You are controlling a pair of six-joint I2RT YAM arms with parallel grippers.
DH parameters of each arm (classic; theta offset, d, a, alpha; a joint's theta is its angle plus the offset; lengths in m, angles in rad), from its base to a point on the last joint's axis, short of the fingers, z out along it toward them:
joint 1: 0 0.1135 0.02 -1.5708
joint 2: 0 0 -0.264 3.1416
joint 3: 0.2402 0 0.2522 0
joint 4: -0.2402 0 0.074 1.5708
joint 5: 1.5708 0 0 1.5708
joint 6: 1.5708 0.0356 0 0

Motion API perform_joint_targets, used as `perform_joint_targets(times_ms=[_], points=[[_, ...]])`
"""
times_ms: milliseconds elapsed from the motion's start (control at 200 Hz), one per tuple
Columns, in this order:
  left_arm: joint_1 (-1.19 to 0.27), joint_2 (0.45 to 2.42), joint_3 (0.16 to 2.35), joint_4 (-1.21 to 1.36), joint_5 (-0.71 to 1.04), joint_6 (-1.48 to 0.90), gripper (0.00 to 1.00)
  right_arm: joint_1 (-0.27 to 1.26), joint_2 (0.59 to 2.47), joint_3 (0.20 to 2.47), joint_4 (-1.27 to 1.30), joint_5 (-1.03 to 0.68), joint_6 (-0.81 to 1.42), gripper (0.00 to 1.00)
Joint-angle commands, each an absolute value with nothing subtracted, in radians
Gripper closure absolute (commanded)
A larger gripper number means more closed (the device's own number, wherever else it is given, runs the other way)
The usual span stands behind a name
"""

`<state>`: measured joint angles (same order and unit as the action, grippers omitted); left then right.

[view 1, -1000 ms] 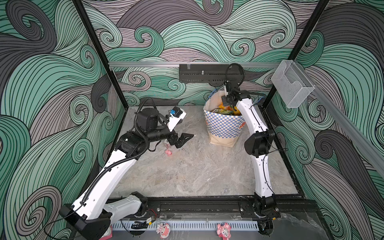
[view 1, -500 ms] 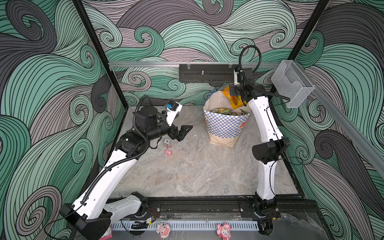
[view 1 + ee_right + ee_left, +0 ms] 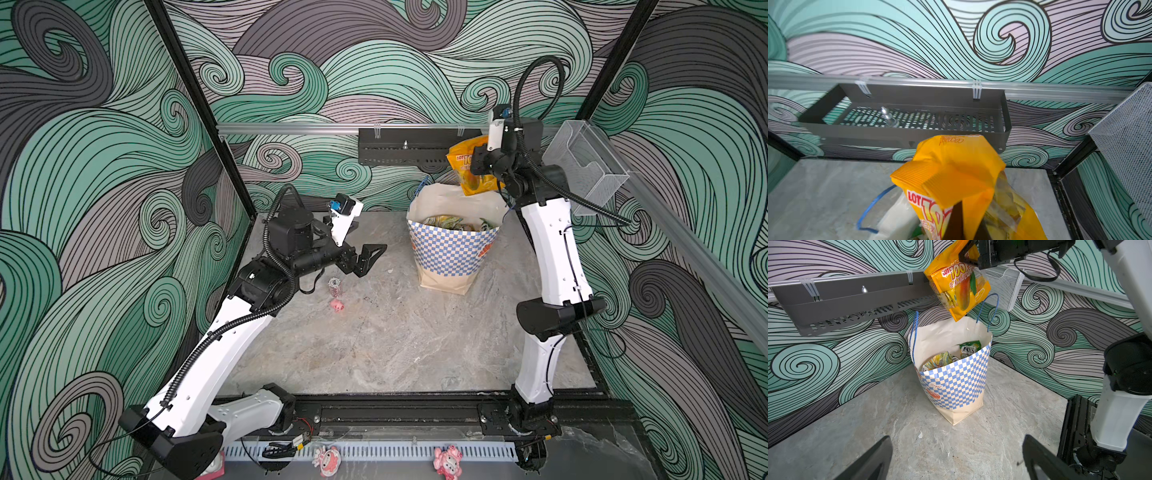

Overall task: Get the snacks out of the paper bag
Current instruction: 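Grasp the yellow mango candy bag with the right gripper and lift it out, then lower the yellow candy bag onto the table beside the paper bag, release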

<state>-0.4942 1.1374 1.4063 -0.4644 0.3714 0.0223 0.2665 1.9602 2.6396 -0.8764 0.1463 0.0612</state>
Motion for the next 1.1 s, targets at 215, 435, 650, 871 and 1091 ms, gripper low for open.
perform_joint_targets(times_ms=[215,435,650,871,1091], points=[[-0.497,1.102,1.474,-0.636,0.338,0.134,0.01,0.362,1.599,2.496,-0.891,-0.093,0.224,1.00],[-0.497,1.040,1.474,-0.828,0.334,0.176,0.01,0.412,1.457,2.277,-0.976,-0.253,0.325,1.00],[-0.497,0.950,1.456,-1.127,0.366,0.400,0.01,0.522,1.353,1.904,-0.945,-0.272,0.361,1.00],[-0.498,0.814,1.338,-1.190,0.323,0.536,0.01,0.653,1.376,1.637,-0.827,-0.210,0.271,1.00],[-0.497,0.764,1.281,-1.272,0.344,0.640,0.01,0.753,1.542,1.558,-0.689,-0.174,0.170,1.00]])
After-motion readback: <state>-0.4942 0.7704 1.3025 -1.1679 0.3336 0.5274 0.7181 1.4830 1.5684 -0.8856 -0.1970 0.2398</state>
